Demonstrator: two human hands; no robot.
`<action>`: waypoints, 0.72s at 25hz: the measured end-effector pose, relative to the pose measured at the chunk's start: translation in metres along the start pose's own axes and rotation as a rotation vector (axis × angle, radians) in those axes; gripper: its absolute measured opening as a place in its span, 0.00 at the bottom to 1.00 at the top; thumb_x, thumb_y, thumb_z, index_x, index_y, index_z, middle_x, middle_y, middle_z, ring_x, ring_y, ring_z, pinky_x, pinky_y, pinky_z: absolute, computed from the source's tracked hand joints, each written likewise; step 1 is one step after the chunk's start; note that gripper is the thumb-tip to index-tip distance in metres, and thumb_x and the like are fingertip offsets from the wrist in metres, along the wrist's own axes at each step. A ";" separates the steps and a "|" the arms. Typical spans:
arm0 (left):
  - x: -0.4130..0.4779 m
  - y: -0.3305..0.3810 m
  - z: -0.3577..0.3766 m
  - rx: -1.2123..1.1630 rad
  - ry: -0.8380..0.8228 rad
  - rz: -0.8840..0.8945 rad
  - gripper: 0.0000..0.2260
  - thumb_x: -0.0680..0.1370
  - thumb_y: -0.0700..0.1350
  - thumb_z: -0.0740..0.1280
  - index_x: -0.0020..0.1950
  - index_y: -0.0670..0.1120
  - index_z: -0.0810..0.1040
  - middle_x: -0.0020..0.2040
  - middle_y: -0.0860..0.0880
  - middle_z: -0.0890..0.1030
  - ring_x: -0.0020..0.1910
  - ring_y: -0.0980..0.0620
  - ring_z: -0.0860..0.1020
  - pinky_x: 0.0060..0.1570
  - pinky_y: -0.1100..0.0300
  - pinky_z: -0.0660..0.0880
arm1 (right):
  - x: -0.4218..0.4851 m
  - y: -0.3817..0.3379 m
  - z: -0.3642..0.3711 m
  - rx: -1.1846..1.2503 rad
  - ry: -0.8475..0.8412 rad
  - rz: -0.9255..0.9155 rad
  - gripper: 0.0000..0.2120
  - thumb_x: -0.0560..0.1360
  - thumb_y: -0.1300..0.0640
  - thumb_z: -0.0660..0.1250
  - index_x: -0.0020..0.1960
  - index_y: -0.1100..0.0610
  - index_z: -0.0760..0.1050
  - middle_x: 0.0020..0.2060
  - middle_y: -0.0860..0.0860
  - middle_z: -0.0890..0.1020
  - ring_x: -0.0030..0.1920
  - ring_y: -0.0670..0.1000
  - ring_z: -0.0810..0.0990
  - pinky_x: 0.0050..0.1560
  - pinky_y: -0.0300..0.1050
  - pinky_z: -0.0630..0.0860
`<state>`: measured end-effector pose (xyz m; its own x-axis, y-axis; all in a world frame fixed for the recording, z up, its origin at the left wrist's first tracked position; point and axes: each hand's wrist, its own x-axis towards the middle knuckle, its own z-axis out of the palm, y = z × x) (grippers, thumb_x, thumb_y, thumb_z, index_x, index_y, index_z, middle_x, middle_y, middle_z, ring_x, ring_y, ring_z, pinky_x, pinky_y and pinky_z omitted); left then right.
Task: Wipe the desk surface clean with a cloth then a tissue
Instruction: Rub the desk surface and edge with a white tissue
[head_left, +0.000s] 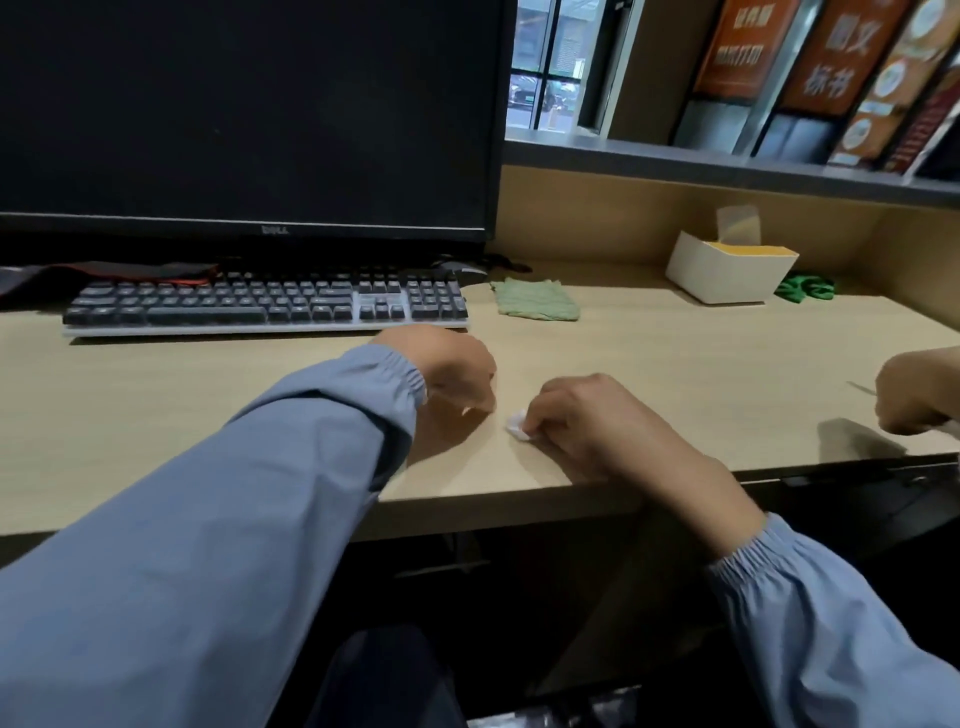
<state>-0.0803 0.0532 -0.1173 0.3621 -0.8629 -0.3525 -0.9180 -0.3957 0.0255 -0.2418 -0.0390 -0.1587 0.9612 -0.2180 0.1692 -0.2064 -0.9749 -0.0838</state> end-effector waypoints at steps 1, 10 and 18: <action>0.001 0.001 0.001 0.043 -0.012 -0.001 0.23 0.86 0.52 0.61 0.79 0.44 0.70 0.75 0.43 0.74 0.70 0.42 0.75 0.64 0.51 0.74 | 0.017 0.010 0.000 -0.014 0.009 0.032 0.07 0.77 0.59 0.70 0.48 0.50 0.86 0.44 0.46 0.83 0.43 0.48 0.79 0.47 0.45 0.79; 0.012 -0.008 -0.007 0.067 -0.054 0.003 0.29 0.84 0.60 0.64 0.82 0.48 0.66 0.76 0.44 0.72 0.73 0.41 0.72 0.71 0.46 0.71 | 0.161 0.091 0.022 -0.056 0.099 0.221 0.09 0.79 0.55 0.68 0.44 0.55 0.86 0.43 0.54 0.86 0.46 0.57 0.81 0.50 0.50 0.79; 0.014 -0.009 -0.006 0.019 -0.044 -0.007 0.30 0.83 0.59 0.66 0.82 0.49 0.67 0.77 0.45 0.72 0.73 0.41 0.72 0.70 0.46 0.70 | 0.073 0.059 -0.001 -0.049 0.010 0.067 0.08 0.78 0.60 0.70 0.51 0.51 0.87 0.47 0.46 0.85 0.44 0.45 0.79 0.46 0.38 0.76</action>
<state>-0.0661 0.0431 -0.1166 0.3620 -0.8453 -0.3930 -0.9185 -0.3955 0.0047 -0.1838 -0.1129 -0.1501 0.9431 -0.2829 0.1747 -0.2790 -0.9591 -0.0473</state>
